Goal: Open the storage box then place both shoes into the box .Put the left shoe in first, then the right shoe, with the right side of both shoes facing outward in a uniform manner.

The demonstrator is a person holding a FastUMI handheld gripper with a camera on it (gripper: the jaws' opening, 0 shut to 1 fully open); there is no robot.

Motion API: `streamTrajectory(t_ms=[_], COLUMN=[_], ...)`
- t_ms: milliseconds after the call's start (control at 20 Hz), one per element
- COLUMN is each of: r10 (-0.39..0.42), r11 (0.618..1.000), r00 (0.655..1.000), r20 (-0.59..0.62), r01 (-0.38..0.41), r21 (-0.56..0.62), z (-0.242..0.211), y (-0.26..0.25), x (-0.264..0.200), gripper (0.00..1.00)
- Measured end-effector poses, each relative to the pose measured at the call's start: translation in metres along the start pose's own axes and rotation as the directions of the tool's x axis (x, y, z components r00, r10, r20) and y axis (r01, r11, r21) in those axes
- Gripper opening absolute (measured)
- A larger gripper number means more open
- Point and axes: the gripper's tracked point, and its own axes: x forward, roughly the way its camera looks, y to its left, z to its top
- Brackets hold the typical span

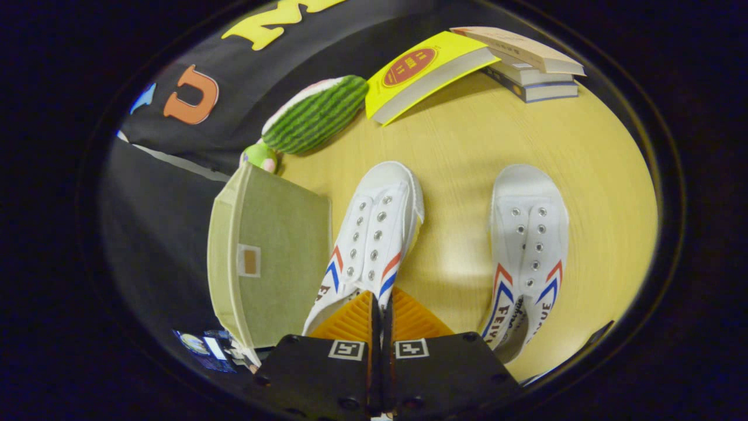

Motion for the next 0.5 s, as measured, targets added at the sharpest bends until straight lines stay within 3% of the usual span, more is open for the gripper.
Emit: streamTrajectory(t_ms=[300, 500], r10=[0.01, 0.059], r11=[0.994, 0.985], r00=[0.995, 0.987], r20=[0.098, 0.147], r01=[0.001, -0.034], r21=[-0.109, -0.167], z=[0.012, 0.018], y=[0.065, 0.12], x=[-0.047, -0.078], gripper=[0.06, 0.05])
